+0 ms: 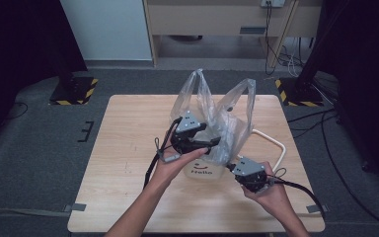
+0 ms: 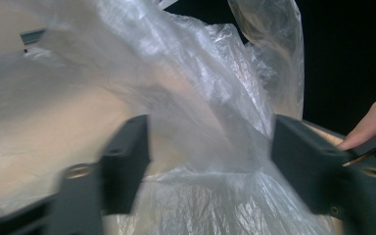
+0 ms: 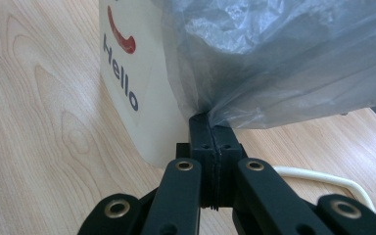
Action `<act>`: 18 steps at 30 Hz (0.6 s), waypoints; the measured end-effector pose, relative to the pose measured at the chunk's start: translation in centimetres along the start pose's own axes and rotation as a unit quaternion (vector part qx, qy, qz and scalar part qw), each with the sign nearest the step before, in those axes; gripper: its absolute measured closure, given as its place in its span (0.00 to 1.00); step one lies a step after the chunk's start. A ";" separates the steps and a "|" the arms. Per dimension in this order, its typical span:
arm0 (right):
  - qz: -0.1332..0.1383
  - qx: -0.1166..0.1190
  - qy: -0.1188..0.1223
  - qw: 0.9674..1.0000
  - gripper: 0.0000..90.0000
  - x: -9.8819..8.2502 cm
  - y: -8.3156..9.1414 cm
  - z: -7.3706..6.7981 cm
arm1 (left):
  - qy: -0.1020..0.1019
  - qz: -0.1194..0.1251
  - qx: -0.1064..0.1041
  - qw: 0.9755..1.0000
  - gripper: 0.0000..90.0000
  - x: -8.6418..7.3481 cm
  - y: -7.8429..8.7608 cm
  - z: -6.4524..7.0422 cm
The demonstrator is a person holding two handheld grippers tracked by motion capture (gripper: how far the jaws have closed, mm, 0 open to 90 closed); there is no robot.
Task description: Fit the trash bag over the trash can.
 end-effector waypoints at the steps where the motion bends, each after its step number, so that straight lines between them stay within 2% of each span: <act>1: 0.000 0.000 0.000 1.000 1.00 0.0 0.0 0.0 | -0.004 -0.003 0.003 1.000 0.43 0.0 0.0 0.0; 7: 0.001 0.002 0.001 1.000 1.00 0.0 -0.1 0.0 | -0.029 -0.008 0.004 1.000 0.78 -0.1 0.0 0.4; 10: 0.001 0.003 -0.001 1.000 1.00 0.0 -0.1 0.0 | -0.022 -0.003 0.006 1.000 0.92 -0.1 -0.3 0.5; 13: 0.001 0.003 -0.002 1.000 1.00 0.0 -0.1 0.0 | -0.029 -0.015 0.008 0.999 0.99 -0.2 -0.7 0.8; 15: 0.001 0.003 -0.005 1.000 0.99 0.0 -0.1 0.0 | -0.027 -0.016 0.010 0.999 1.00 -0.3 -0.7 0.9; 18: 0.006 0.001 -0.012 1.000 0.90 0.1 0.1 0.3 | -0.022 -0.021 0.010 0.999 1.00 -0.6 -0.5 0.8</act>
Point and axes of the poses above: each handheld gripper's, and its own axes: y roughly backward along the jaws, x roughly out of its top, z roughly to its right, the point moved 1 cm from there along -y, roughly forward along the jaws, and after that the axes turned 3 degrees about -y, right-handed, at the moved point
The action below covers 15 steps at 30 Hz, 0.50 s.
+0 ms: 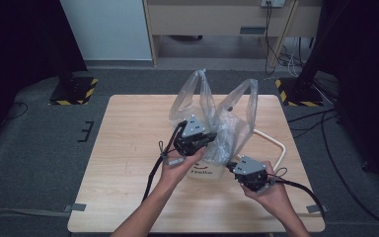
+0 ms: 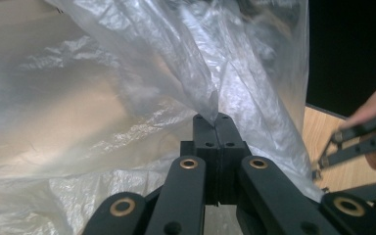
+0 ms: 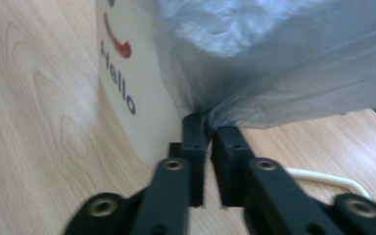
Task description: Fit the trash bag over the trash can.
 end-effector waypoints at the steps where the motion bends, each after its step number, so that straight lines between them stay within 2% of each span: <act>1: 0.003 -0.003 -0.002 1.000 0.85 0.0 0.1 0.2 | 0.001 -0.002 -0.001 1.000 1.00 -0.2 0.1 -0.1; 3: 0.016 -0.005 -0.024 1.000 0.73 0.2 0.5 0.6 | 0.002 -0.010 -0.001 1.000 1.00 -0.5 0.1 -0.3; 5: 0.025 -0.004 -0.037 0.999 0.67 0.4 0.9 0.9 | 0.002 -0.020 -0.002 1.000 1.00 -0.9 0.0 -0.4; 8: 0.035 -0.006 -0.050 0.998 0.59 0.5 1.5 1.4 | 0.002 -0.028 0.001 1.000 1.00 -1.2 -0.3 -0.6; 11: 0.041 -0.008 -0.061 0.997 0.51 0.7 1.9 1.9 | -0.008 -0.021 0.006 1.000 1.00 -1.2 -0.7 -1.0; 15: 0.048 -0.007 -0.071 0.996 0.40 0.7 2.5 2.2 | -0.002 -0.028 0.012 1.000 1.00 -1.5 -0.8 -1.3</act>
Point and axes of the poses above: each handheld gripper's, and its own axes: y roughly backward along the jaws, x roughly out of its top, z roughly to its right, the point moved 1 cm from there along -y, roughly forward along the jaws, and after that the axes turned 3 degrees about -y, right-handed, at the moved point
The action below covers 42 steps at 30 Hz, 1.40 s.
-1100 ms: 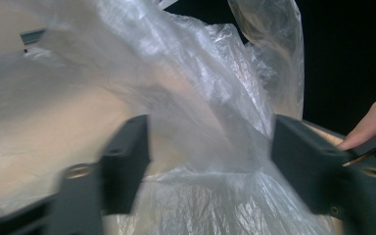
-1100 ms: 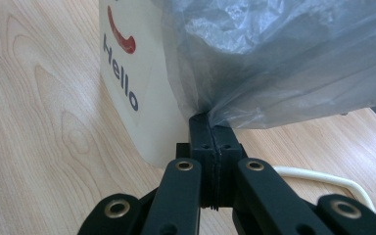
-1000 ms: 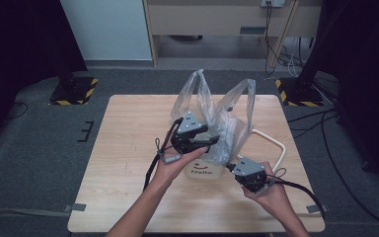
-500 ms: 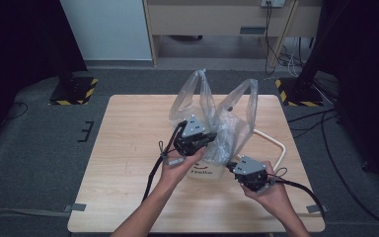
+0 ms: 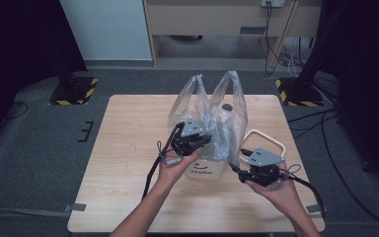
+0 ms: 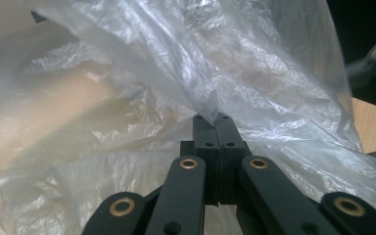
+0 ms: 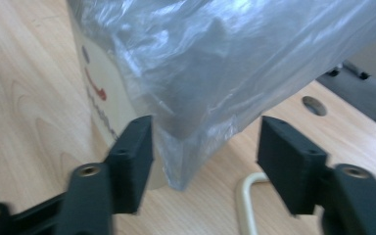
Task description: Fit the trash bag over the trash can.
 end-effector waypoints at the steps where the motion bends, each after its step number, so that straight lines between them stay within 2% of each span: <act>1: 0.002 -0.003 0.000 1.000 0.39 0.0 0.2 0.1 | -0.001 0.001 -0.001 1.000 1.00 -0.1 0.0 -0.1; 2: 0.002 -0.003 0.000 1.000 0.38 0.0 0.4 0.2 | -0.008 0.003 0.000 1.000 1.00 -0.1 -0.1 -0.2; 3: 0.004 -0.004 -0.004 1.000 0.36 0.1 0.5 0.4 | -0.002 -0.001 -0.001 1.000 1.00 -0.2 -0.1 -0.1; 4: 0.006 -0.005 -0.008 1.000 0.35 0.1 0.7 0.5 | -0.005 -0.001 -0.001 1.000 1.00 -0.2 -0.1 -0.1; 5: 0.007 -0.004 -0.011 1.000 0.35 0.2 0.9 0.7 | -0.017 0.002 -0.001 1.000 1.00 -0.2 -0.2 -0.3; 6: 0.010 -0.003 -0.016 1.000 0.34 0.3 1.0 0.8 | -0.004 -0.005 0.000 1.000 1.00 -0.3 -0.2 -0.1; 8: 0.016 -0.002 -0.024 1.000 0.34 0.4 1.3 1.2 | 0.001 -0.013 0.002 1.000 1.00 -0.5 -0.1 0.0; 14: 0.028 0.002 -0.049 0.998 0.36 1.1 1.6 2.6 | -0.008 -0.017 -0.003 1.000 1.00 -1.0 0.0 0.0; 23: 0.042 0.000 -0.065 0.997 0.35 3.5 1.0 4.3 | -0.018 -0.015 -0.007 1.000 1.00 -1.5 0.4 0.6; 29: 0.054 0.002 -0.071 0.996 0.33 5.5 0.4 5.2 | -0.023 -0.005 -0.013 1.000 1.00 -2.0 1.0 1.1; 38: 0.051 0.003 -0.079 0.996 0.32 7.3 -1.0 6.2 | -0.031 0.000 -0.021 0.999 1.00 -2.4 1.5 1.3; 39: 0.051 0.005 -0.083 0.995 0.33 7.4 -1.1 6.3 | -0.032 0.002 -0.020 0.999 1.00 -2.5 1.6 1.3; 42: 0.048 0.005 -0.088 0.995 0.46 7.5 -1.4 6.7 | -0.030 0.003 -0.019 0.999 1.00 -2.7 1.7 1.2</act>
Point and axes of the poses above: each handheld gripper's, and its own axes: y roughly backward along the jaws, x roughly out of its top, z roughly to its right, the point moved 1 cm from there along -y, roughly forward along the jaws, and after that the axes turned 3 degrees about -y, right-handed, at the moved point
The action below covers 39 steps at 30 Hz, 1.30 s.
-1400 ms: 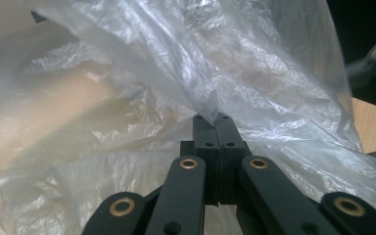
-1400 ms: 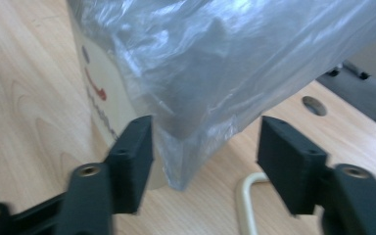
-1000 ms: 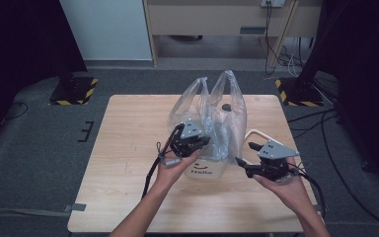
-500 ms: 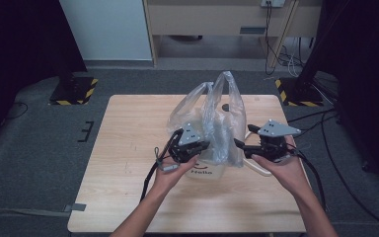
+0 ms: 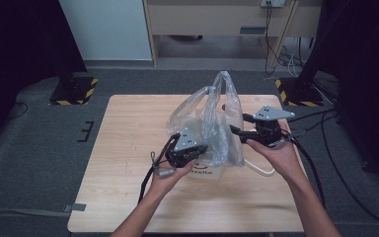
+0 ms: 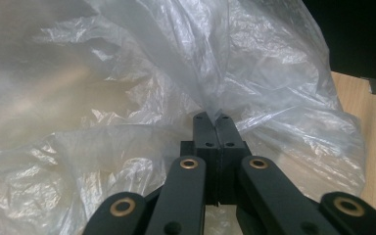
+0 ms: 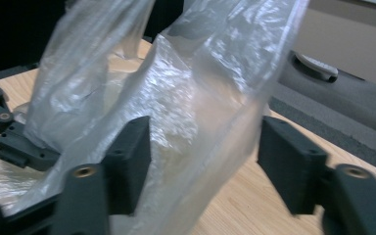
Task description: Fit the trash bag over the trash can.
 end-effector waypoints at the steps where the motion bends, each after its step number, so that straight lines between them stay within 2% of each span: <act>1: -0.001 -0.003 0.002 1.000 0.55 0.0 0.0 0.1 | 0.001 0.002 0.000 1.000 1.00 -0.1 0.1 0.0; 3: -0.004 -0.004 0.008 1.000 0.66 -0.1 0.0 0.1 | 0.003 0.005 -0.001 1.000 1.00 -0.2 0.3 0.0; 6: -0.024 -0.011 0.016 1.000 0.89 -0.4 0.0 -0.1 | 0.003 0.012 -0.001 1.000 1.00 -0.3 0.7 0.1; 9: -0.041 -0.013 0.020 0.999 1.00 -0.7 0.0 -0.2 | 0.005 0.020 0.003 1.000 1.00 -0.4 1.3 0.2; 12: -0.071 -0.011 0.027 0.997 1.00 -1.5 -0.2 -0.6 | 0.009 0.026 0.007 1.000 1.00 -0.6 2.0 0.1; 18: -0.106 -0.009 0.031 0.994 1.00 -3.0 -0.3 -1.0 | 0.013 0.036 0.017 0.999 1.00 -1.2 3.4 0.3; 19: -0.108 -0.005 0.023 0.994 1.00 -3.2 -0.2 -1.0 | 0.013 0.037 0.019 0.999 1.00 -1.3 3.6 0.3; 30: -0.131 0.009 0.020 0.991 1.00 -5.0 -0.3 -1.5 | 0.039 0.056 0.034 0.997 1.00 -3.6 5.2 0.2; 33: -0.136 0.010 0.023 0.990 1.00 -5.1 -0.4 -1.5 | 0.034 0.060 0.040 0.997 1.00 -3.9 5.6 0.4; 39: -0.147 0.015 0.020 0.989 1.00 -5.6 -0.4 -1.6 | 0.019 0.046 0.048 0.998 1.00 -4.4 5.5 0.9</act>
Point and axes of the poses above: each handheld gripper's, and its own axes: y roughly backward along the jaws, x roughly out of its top, z roughly to its right, the point moved 1 cm from there along -y, roughly forward along the jaws, and after that the axes turned 3 degrees about -y, right-handed, at the moved point
